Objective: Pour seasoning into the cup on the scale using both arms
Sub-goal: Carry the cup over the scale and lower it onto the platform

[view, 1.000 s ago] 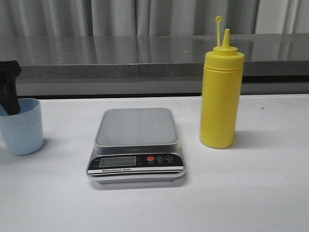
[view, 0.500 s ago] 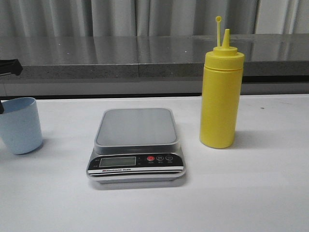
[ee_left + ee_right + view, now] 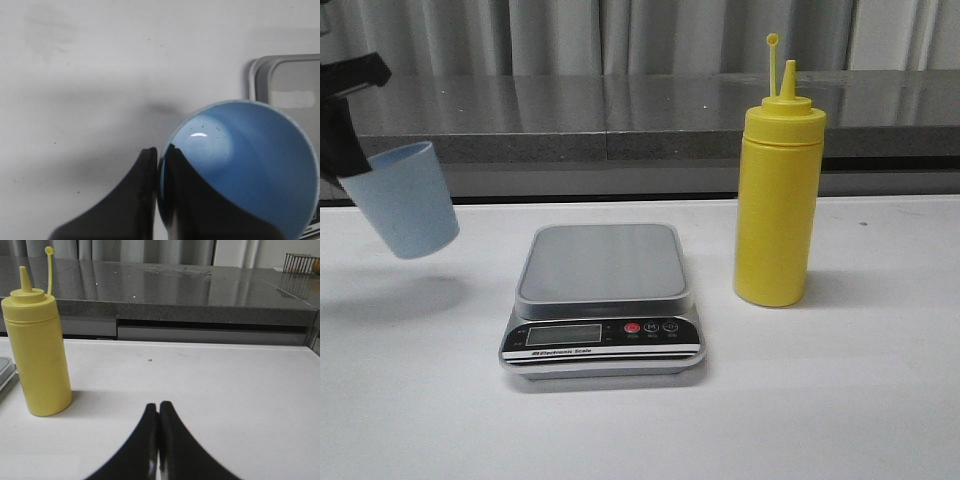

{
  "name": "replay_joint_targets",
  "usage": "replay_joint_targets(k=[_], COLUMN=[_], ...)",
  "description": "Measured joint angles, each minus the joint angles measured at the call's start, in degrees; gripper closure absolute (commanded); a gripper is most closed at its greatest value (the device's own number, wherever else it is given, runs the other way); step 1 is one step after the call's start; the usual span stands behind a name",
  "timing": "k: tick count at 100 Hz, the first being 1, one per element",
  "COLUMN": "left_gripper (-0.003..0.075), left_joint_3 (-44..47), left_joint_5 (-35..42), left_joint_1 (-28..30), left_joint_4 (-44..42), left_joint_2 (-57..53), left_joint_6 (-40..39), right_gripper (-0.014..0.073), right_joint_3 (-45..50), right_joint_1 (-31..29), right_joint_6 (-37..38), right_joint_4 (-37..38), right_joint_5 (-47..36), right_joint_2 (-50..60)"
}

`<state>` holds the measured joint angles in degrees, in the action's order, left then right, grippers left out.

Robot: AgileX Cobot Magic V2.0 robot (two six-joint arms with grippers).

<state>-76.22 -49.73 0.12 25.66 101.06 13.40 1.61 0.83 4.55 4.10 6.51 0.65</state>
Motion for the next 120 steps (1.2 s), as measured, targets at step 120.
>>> replay_joint_targets(k=[120], left_gripper=[0.074], left_joint_3=[-25.0], left_joint_5=[-9.0], left_joint_1=[-27.4], left_joint_4=[-20.0], left_joint_2=[13.4], left_joint_6=[-6.7], right_gripper=[0.066], right_joint_3=[0.0], right_joint_1=[0.0], right_joint_6=[0.0], right_joint_4=[0.0], right_joint_5=[0.0], right_joint_2=[0.0])
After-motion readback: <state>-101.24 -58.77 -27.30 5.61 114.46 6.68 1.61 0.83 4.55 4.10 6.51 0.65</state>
